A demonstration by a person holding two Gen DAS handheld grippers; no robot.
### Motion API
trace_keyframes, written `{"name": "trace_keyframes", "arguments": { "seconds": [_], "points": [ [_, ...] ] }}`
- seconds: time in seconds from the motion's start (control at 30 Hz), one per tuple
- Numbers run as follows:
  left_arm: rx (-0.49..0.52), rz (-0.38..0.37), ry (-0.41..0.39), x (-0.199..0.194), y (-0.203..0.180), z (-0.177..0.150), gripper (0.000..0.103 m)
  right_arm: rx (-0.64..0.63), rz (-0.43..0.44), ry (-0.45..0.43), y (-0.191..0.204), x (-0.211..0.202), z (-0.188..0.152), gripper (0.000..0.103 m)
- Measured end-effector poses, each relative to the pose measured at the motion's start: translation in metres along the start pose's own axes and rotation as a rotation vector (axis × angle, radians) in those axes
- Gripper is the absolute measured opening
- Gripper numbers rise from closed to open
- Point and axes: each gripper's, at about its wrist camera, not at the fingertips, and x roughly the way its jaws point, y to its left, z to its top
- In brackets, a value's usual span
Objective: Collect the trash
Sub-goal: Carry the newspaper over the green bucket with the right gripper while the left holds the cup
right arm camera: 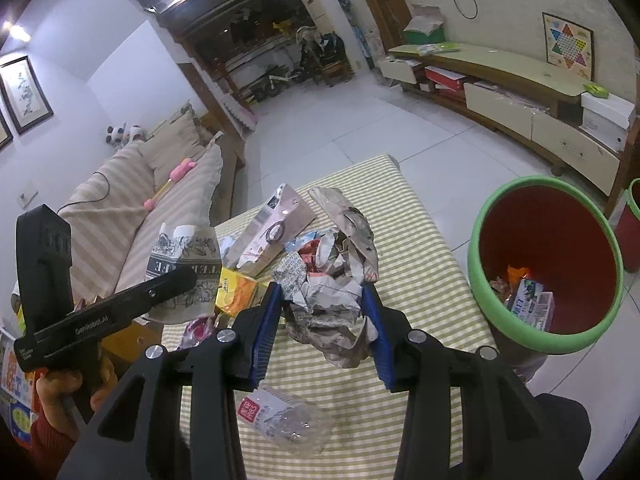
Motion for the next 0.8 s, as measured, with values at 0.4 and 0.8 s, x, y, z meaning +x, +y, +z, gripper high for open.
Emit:
{"name": "trace_keyframes", "arguments": {
  "seconds": [0.4,0.8],
  "points": [
    [0.03,-0.039,0.006,0.009,-0.025,0.003,0.048,0.029,-0.022,-0.025,-0.012,-0.01,0.0,0.04],
    [0.09,-0.07,0.025,0.023,-0.057,0.009,0.048,0.081,-0.062,-0.057,-0.04,-0.023,0.002,0.04]
  ]
}}
